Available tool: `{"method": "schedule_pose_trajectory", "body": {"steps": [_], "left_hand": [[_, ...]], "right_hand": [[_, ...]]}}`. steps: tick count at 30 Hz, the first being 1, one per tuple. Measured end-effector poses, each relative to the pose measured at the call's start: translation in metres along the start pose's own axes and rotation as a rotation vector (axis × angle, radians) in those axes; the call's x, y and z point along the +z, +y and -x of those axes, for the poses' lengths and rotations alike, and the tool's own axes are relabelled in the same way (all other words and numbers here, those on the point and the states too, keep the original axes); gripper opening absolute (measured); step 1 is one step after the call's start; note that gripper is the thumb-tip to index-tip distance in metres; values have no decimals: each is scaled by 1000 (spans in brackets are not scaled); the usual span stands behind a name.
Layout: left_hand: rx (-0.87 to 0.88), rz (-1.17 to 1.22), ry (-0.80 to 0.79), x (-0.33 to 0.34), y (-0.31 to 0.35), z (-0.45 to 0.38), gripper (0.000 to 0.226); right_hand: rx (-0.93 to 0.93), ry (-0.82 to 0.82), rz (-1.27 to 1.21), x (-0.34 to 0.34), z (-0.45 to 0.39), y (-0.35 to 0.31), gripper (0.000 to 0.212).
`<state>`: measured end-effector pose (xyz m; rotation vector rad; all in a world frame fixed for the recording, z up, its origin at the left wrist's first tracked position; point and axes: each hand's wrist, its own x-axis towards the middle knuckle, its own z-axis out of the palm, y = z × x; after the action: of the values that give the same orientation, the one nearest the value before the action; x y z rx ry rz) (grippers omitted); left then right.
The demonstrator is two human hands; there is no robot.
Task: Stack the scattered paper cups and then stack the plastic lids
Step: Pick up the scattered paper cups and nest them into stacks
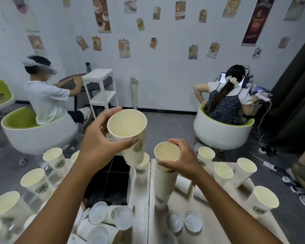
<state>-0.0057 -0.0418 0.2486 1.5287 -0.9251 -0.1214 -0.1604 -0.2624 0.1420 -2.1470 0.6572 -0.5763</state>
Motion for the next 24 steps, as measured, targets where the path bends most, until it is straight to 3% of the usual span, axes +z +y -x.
{"method": "schedule_pose_trajectory", "body": {"steps": [5, 10, 16, 24], "left_hand": [[45, 81, -17, 26, 14, -29, 95], [9, 142, -132, 67, 2, -38, 89], [41, 124, -204, 85, -19, -31, 94], [-26, -7, -336, 95, -46, -28, 105]], "right_hand": [[61, -29, -38, 23, 10, 38, 93], [47, -50, -120, 13, 15, 38, 103], [-50, 99, -254, -36, 25, 12, 92], [-85, 79, -270, -42, 10, -9, 89]]}}
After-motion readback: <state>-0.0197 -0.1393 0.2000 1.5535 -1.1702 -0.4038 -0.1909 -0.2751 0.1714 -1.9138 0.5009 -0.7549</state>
